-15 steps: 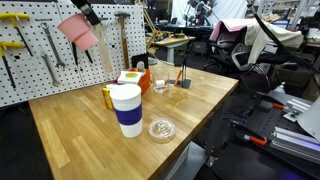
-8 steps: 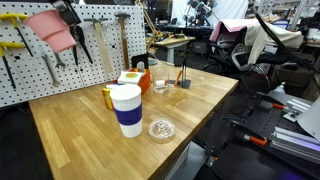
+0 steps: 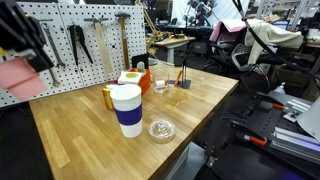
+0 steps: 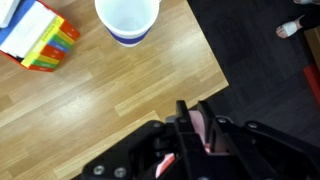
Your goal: Pick up the pink cup from the table and pour the water in it in the white cup.
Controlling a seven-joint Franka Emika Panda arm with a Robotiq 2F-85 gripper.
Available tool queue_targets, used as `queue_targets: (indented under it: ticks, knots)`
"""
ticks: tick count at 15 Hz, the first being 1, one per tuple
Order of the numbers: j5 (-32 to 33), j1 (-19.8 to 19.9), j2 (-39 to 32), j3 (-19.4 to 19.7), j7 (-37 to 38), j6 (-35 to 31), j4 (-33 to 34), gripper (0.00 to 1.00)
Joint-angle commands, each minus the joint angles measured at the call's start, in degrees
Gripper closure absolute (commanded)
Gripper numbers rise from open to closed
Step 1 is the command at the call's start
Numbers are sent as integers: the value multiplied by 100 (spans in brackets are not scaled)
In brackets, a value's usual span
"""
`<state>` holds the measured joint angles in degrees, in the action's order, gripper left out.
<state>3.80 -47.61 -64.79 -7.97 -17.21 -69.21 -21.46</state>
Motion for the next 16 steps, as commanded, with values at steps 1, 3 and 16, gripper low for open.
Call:
queue_targets:
  ticks: [1, 3, 16]
  knots:
    - [-172, -64, -309, -63, -3, -295, 148, 96]
    - [-271, -121, -469, -112, 112, -480, 116, 96]
    - [-662, -242, -1190, -108, 2014, -644, 86, 96]
